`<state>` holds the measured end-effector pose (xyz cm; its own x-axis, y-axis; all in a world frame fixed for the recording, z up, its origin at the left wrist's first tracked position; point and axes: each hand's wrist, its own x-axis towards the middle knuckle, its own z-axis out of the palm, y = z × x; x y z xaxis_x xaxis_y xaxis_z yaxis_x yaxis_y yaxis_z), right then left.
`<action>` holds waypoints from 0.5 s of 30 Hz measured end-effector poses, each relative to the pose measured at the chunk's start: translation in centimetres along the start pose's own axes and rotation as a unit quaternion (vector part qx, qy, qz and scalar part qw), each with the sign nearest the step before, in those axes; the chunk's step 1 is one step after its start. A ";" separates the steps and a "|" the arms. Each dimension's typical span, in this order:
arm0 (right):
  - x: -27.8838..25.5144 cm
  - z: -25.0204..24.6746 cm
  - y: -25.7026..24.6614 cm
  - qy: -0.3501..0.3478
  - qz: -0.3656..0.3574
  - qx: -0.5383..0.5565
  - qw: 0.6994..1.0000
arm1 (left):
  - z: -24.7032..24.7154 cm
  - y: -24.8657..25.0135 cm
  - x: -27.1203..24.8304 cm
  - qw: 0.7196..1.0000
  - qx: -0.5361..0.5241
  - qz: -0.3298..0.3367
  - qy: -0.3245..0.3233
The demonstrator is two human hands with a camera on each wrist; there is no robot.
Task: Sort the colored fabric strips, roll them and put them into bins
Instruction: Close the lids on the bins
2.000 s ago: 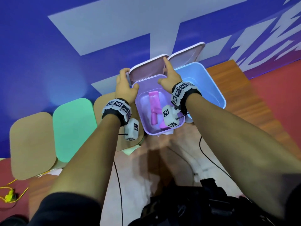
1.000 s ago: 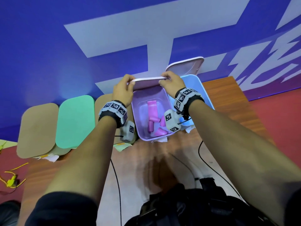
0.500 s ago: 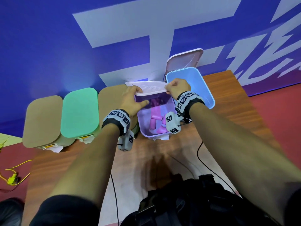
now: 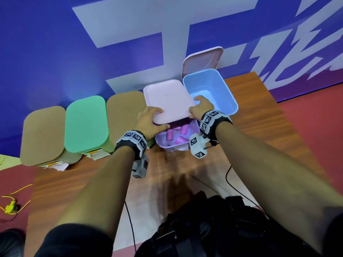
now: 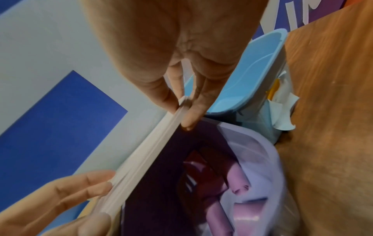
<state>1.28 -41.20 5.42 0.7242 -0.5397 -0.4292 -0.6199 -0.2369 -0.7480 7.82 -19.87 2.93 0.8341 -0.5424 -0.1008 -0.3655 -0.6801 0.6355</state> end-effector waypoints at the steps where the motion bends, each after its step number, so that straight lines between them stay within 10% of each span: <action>1: -0.4 -0.1 0.2 -0.005 0.000 -0.011 1.000 | 0.2 -0.2 -0.2 1.000 0.004 -0.004 -0.005; 15: -2.0 -0.1 3.4 -0.019 -0.001 -0.162 0.987 | 2.0 0.4 -3.4 0.986 0.097 -0.085 -0.105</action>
<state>-2.32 -40.99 3.83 0.7326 -0.5091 -0.4519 -0.6780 -0.4868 -0.5508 3.98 -19.28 2.06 0.7932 -0.4889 -0.3629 -0.3168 -0.8404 0.4397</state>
